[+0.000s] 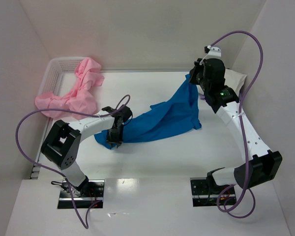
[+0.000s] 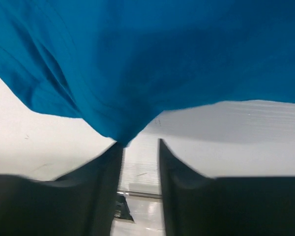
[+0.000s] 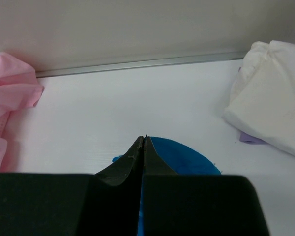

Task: Fold and stack the t-shirts
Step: Flatten out the tshirt

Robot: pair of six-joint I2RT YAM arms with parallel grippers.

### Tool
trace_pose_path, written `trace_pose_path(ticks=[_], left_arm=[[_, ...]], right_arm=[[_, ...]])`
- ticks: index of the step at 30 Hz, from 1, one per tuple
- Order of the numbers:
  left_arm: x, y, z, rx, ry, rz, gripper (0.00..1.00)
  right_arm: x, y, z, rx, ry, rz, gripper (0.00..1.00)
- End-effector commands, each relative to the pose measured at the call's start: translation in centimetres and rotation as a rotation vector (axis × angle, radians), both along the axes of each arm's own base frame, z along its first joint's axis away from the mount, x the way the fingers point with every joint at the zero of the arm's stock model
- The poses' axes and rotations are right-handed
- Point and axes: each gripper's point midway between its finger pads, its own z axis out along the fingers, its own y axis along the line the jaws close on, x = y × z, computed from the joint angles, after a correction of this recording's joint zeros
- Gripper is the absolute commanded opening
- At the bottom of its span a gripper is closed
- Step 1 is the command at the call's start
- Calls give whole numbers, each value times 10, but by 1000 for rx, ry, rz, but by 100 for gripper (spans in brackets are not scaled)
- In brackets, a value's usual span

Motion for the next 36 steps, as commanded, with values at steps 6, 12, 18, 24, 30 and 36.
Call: trace_pose_path(ticks=[6, 12, 18, 24, 30, 36], left_arm=[[26, 2, 33, 12, -168, 54, 7], [51, 9, 60, 51, -279, 88, 0], [90, 11, 133, -95, -517, 141, 0], [129, 43, 145, -155, -591, 191, 0], [146, 49, 124, -213, -576, 209, 0], [171, 55, 196, -242, -776, 177, 0]], right_arm=[[7, 4, 10, 5, -65, 11, 0], [9, 4, 2, 0, -47, 11, 0], [8, 8, 1, 4, -46, 31, 0], [10, 2, 2, -3, -48, -4, 0], [10, 0, 2, -5, -48, -12, 0], [23, -9, 27, 4, -95, -52, 0]])
